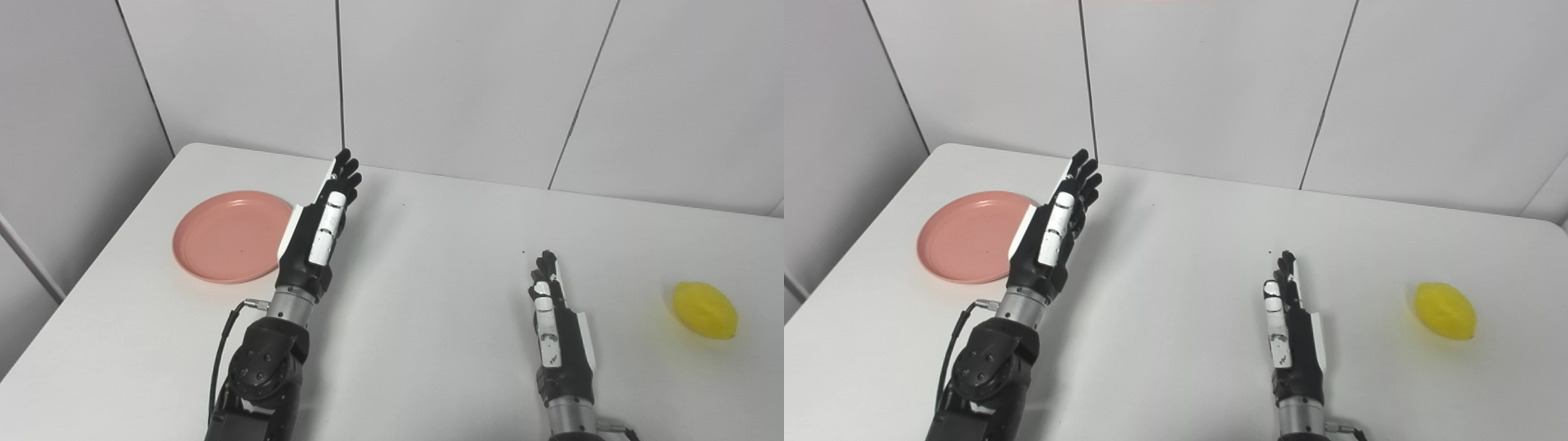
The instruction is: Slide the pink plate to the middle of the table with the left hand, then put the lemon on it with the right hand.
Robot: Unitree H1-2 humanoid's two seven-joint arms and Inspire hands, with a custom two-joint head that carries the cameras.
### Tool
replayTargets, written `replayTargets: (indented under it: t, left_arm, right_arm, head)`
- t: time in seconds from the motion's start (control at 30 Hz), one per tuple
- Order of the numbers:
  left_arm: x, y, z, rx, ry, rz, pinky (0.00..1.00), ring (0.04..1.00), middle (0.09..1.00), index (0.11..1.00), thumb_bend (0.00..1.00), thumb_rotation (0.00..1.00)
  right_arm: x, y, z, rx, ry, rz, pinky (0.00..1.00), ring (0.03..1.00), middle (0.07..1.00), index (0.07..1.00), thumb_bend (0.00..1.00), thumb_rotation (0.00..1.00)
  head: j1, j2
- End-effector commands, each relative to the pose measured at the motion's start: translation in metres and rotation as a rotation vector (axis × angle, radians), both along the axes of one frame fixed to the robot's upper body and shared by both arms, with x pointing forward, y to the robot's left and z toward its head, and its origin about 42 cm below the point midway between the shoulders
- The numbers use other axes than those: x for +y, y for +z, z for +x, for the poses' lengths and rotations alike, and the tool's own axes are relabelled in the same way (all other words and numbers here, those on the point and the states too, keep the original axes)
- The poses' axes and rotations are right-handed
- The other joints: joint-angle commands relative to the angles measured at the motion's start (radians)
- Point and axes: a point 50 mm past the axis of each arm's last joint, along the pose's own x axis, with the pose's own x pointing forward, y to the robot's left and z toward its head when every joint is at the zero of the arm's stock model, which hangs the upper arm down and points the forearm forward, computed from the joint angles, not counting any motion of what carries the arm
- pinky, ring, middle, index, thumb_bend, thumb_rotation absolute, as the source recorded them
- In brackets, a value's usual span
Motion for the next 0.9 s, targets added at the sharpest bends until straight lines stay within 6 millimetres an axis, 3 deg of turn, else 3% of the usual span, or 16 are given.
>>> replayTargets:
  t: [0.0, 0.13, 0.27, 0.53, 0.87]
  left_arm:
    - [0.008, 0.023, 0.008, -0.06, 0.025, 0.013, 0.95, 0.933, 0.936, 0.92, 0.57, 1.0]
    - [0.033, 0.032, 0.021, -0.06, 0.084, 0.055, 0.93, 0.9, 0.905, 0.885, 0.61, 1.0]
    - [0.058, 0.037, 0.026, -0.051, 0.1, 0.094, 0.97, 0.924, 0.908, 0.883, 0.66, 1.0]
    - [0.093, 0.045, 0.035, -0.083, 0.215, 0.124, 0.88, 0.839, 0.834, 0.815, 0.64, 1.0]
    - [0.136, 0.033, 0.043, -0.047, 0.381, 0.213, 0.82, 0.779, 0.772, 0.753, 0.63, 1.0]
  right_arm:
    - [0.004, 0.01, 0.003, -0.088, -0.001, 0.013, 1.0, 1.0, 1.0, 1.0, 0.64, 1.0]
    - [0.003, 0.01, 0.003, -0.093, -0.004, 0.004, 1.0, 1.0, 1.0, 1.0, 0.64, 1.0]
    - [0.0, 0.012, 0.002, -0.095, -0.006, 0.004, 1.0, 1.0, 1.0, 1.0, 0.62, 1.0]
    - [-0.003, 0.011, 0.002, -0.103, -0.006, 0.028, 1.0, 1.0, 1.0, 1.0, 0.56, 1.0]
    - [-0.005, 0.013, 0.001, -0.102, -0.004, 0.03, 1.0, 1.0, 1.0, 1.0, 0.57, 1.0]
  head:
    - [0.001, -0.002]
    - [0.009, -0.009]
    - [0.028, -0.005]
    - [0.037, -0.01]
    - [0.041, -0.011]
